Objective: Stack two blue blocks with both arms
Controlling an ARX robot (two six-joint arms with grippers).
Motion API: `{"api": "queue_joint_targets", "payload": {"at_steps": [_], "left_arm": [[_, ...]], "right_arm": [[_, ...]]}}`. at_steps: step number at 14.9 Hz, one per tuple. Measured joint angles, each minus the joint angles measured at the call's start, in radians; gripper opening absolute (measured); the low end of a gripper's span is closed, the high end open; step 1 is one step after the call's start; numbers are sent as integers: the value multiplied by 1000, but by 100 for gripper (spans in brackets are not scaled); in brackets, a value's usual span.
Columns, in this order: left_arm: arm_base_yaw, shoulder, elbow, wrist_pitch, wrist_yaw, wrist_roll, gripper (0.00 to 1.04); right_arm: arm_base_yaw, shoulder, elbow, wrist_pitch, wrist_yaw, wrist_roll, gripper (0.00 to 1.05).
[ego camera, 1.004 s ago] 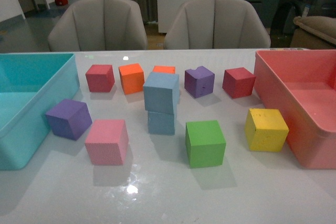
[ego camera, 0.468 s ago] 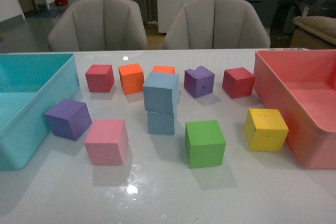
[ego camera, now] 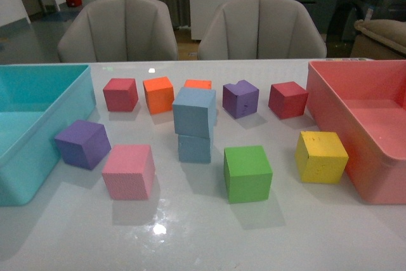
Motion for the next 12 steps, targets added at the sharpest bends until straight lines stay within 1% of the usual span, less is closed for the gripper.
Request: {"api": "queue_joint_targets", "payload": {"at_steps": [12], "left_arm": [[0,0,0,0,0,0,98]], "right_arm": [[0,0,0,0,0,0,98]]}}
